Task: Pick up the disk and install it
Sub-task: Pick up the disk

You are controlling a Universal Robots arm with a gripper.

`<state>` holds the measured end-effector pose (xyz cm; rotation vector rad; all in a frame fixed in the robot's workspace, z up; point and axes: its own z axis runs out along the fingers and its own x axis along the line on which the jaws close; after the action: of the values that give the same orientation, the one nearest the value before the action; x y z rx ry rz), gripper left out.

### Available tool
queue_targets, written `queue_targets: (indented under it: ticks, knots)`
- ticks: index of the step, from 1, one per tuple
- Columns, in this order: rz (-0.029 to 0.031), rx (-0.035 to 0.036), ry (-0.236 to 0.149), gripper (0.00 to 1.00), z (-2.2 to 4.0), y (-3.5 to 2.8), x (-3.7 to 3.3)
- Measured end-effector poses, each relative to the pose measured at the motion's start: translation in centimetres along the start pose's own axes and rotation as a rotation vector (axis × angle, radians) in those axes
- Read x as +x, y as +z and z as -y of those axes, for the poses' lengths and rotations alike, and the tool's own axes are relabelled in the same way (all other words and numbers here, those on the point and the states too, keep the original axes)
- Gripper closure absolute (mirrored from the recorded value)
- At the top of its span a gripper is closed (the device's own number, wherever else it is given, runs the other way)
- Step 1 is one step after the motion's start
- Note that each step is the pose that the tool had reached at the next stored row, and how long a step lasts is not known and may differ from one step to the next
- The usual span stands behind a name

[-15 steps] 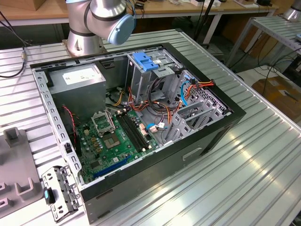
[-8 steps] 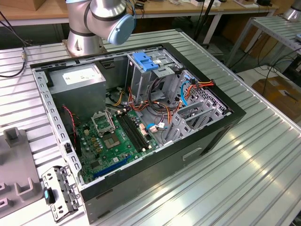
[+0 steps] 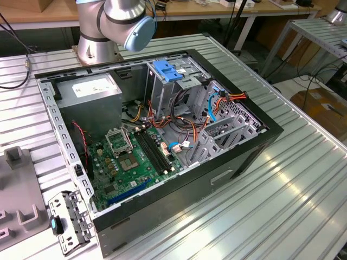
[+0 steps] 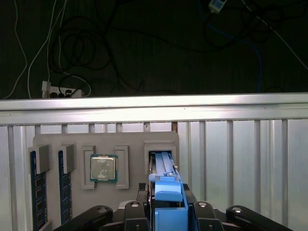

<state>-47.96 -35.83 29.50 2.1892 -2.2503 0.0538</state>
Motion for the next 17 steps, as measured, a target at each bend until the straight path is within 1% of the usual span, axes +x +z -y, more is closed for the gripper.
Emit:
queue_targets:
  ticks: [3,8,10,17]
  knots:
    - [0.0,0.0001,0.0,0.63,0.0,-0.12,0.0]
    - [0.0,-0.0002,0.0,0.63,0.01,-0.54,0.01]
    - [-0.0001,-0.0002,0.0,0.63,0.02,-1.07,0.03]
    - [-0.0001,-0.0001,0.0,0.63,0.05,-2.26,0.06]
